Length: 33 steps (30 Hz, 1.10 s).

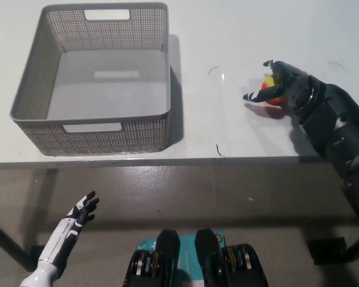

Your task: Use the right hand to pick up a tennis ball and put it into a container on the left side

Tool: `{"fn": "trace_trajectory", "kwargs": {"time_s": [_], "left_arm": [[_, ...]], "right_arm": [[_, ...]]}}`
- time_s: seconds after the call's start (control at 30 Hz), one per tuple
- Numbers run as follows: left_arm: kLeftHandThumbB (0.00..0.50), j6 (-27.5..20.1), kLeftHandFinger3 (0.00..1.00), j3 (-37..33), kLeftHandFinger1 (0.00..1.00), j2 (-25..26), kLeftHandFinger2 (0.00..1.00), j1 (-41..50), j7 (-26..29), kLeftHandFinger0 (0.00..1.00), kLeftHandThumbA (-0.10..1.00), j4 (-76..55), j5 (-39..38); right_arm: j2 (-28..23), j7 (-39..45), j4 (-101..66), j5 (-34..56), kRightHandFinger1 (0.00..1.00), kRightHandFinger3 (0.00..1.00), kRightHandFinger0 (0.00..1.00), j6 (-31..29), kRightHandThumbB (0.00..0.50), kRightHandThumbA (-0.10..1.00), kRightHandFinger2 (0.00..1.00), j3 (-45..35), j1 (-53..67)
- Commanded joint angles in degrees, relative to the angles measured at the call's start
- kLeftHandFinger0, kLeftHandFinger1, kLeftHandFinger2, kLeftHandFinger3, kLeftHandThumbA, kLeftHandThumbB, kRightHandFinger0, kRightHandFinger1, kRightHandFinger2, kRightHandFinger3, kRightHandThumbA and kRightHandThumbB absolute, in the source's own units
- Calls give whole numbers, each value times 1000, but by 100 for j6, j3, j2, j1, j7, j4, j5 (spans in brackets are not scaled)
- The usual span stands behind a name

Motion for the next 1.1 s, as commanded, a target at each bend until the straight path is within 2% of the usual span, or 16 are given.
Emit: {"fn": "trace_trajectory", "kwargs": {"time_s": [0.0, 0.47, 0.57, 0.63, 0.67, 0.7, 0.73, 0.77, 0.8, 0.83, 0.87, 0.9, 0.93, 0.97, 1.03, 1.07], "left_arm": [[322, -153, 1000, 75, 1000, 148, 1000, -84, -84, 1000, 1000, -213, -74], [331, -205, 1000, 99, 1000, 148, 1000, -155, -119, 1000, 1000, -188, -91], [331, -183, 1000, 112, 1000, 134, 1000, -150, -120, 1000, 1000, -209, -109], [332, -237, 1000, 119, 1000, 137, 1000, -160, -140, 1000, 1000, -170, -134], [333, -258, 1000, 122, 1000, 137, 1000, -163, -140, 1000, 1000, -156, -124], [332, -267, 1000, 147, 1000, 152, 1000, -215, -138, 1000, 1000, -151, -132], [331, -288, 1000, 162, 1000, 155, 1000, -239, -135, 1000, 1000, -143, -137], [332, -285, 1000, 169, 1000, 149, 1000, -240, -146, 1000, 1000, -140, -153], [337, -281, 1000, 174, 1000, 147, 1000, -238, -155, 1000, 1000, -146, -155], [339, -281, 1000, 174, 1000, 153, 1000, -236, -157, 1000, 1000, -149, -129], [340, -274, 1000, 182, 1000, 176, 1000, -291, -162, 1000, 1000, -150, -110], [339, -265, 1000, 186, 1000, 172, 1000, -294, -173, 1000, 1000, -151, -124], [330, -270, 1000, 190, 1000, 165, 1000, -314, -175, 1000, 1000, -131, -131], [327, -278, 1000, 191, 1000, 161, 1000, -320, -176, 1000, 1000, -121, -133], [323, -274, 1000, 196, 1000, 154, 1000, -316, -172, 1000, 1000, -123, -122], [321, -266, 1000, 201, 1000, 148, 1000, -315, -178, 1000, 1000, -124, -138]], "right_arm": [[12, -120, 13, 102, 1000, 1000, 1000, -3, 471, 834, 1000, 25, -251], [-56, -33, 57, 54, 1000, 1000, 1000, 40, 430, 838, 1000, 141, -168], [-59, -28, 77, 27, 1000, 1000, 1000, -7, 406, 807, 1000, 191, -113], [-67, 10, 90, 14, 1000, 1000, 1000, 25, 352, 694, 1000, 226, -96], [-73, 45, 99, 9, 1000, 1000, 868, 57, 311, 538, 1000, 248, -94], [-72, -11, 110, -38, 964, 1000, 793, 115, 303, 442, 1000, 306, -123], [-71, -69, 118, -85, 930, 1000, 769, 167, 292, 389, 1000, 363, -127], [-76, -138, 117, -101, 1000, 1000, 855, 170, 280, 298, 1000, 399, -109], [-80, -283, 115, -94, 972, 1000, 845, 173, 204, 118, 1000, 405, -79], [-82, -687, 103, -3, 691, 916, 601, 176, 223, -76, 770, 311, -12], [-92, -1016, 91, 113, 464, 692, 374, 125, 203, -99, 565, 183, 3], [-105, -1237, 76, 186, 334, 526, 221, -7, 185, -100, 426, 96, 50], [-119, -1386, 68, 222, 288, 441, 186, -105, 175, -100, 361, 42, 72], [-128, -1484, 68, 256, 345, 404, 213, -139, 168, -100, 384, -13, 91], [-139, -1586, 73, 312, 362, 416, 260, -190, 170, -100, 400, -92, 105], [-148, -1669, 67, 321, 318, 456, 217, -283, 175, -100, 373, -109, 122]]}}
